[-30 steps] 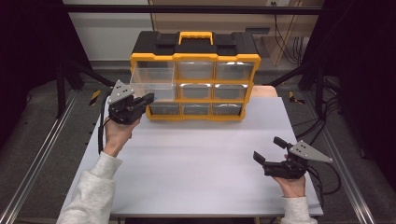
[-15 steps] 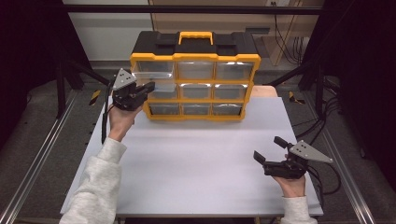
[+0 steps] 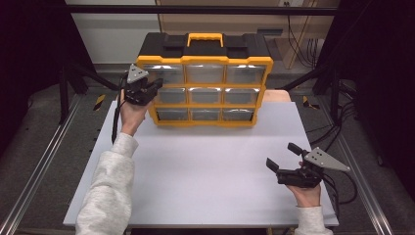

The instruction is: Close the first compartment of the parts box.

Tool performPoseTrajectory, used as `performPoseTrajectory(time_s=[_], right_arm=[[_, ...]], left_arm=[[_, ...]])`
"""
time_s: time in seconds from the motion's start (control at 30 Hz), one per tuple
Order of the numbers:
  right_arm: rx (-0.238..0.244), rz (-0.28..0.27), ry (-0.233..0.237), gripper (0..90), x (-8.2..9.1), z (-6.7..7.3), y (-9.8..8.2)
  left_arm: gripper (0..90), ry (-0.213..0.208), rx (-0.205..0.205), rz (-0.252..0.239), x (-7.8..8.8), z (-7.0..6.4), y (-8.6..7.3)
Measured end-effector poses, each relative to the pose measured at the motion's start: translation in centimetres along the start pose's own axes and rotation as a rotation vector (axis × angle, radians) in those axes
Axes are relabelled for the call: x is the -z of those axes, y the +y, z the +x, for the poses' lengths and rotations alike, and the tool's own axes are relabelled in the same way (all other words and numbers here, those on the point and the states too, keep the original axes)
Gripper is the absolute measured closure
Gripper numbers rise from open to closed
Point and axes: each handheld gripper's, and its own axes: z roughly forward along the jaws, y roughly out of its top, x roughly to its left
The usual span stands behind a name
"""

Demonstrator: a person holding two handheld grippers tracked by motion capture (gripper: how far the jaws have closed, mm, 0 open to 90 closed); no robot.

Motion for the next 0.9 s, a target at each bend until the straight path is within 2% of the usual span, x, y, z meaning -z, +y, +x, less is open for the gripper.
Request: performPoseTrajectory(time_s=[0.13,0.2,0.27,0.33,0.37,0.47,0.57,0.63,0.73,0.83,0.9], right_arm=[[-0.002,-0.002,0.004,0.5,0.1,0.0,0.0],[0.001,-0.005,0.004,0.4,0.1,0.0,0.0],[-0.005,-0.006,0.005,0.4,0.0,0.1,0.0],[-0.002,-0.006,0.004,0.5,0.0,0.1,0.1],[-0.004,-0.009,0.006,0.5,0.1,0.1,0.1],[-0.005,-0.022,-0.003,0.5,0.1,0.0,0.1],[-0.006,-0.031,-0.006,0.4,0.2,0.1,0.2],[-0.007,-0.032,-0.011,0.4,0.2,0.1,0.3],[-0.008,-0.029,-0.018,0.4,0.2,0.1,0.3],[-0.009,-0.029,-0.019,0.4,0.2,0.1,0.3],[-0.007,-0.032,-0.018,0.4,0.2,0.1,0.3]], left_arm=[[89.7,0.011,0.007,0.007,-0.5,0.1,-0.2],[89.7,0.018,-0.004,0.009,-0.6,0.1,-0.3],[89.7,0.016,0.013,0.003,-0.6,0.2,-0.3],[89.6,0.007,0.017,0.003,-0.2,0.2,-0.4],[89.5,0.010,0.019,-0.014,0.2,0.1,-0.6],[86.2,-0.007,0.024,-0.035,1.8,0.0,-1.1],[76.9,-0.016,0.023,-0.052,3.6,0.0,-1.6],[67.6,-0.019,0.029,-0.055,4.8,0.0,-2.0],[54.0,-0.035,0.063,-0.060,6.3,0.1,-2.7],[41.5,-0.053,0.084,-0.074,7.8,-0.1,-3.6],[34.3,-0.065,0.085,-0.066,8.6,-0.3,-4.3]])
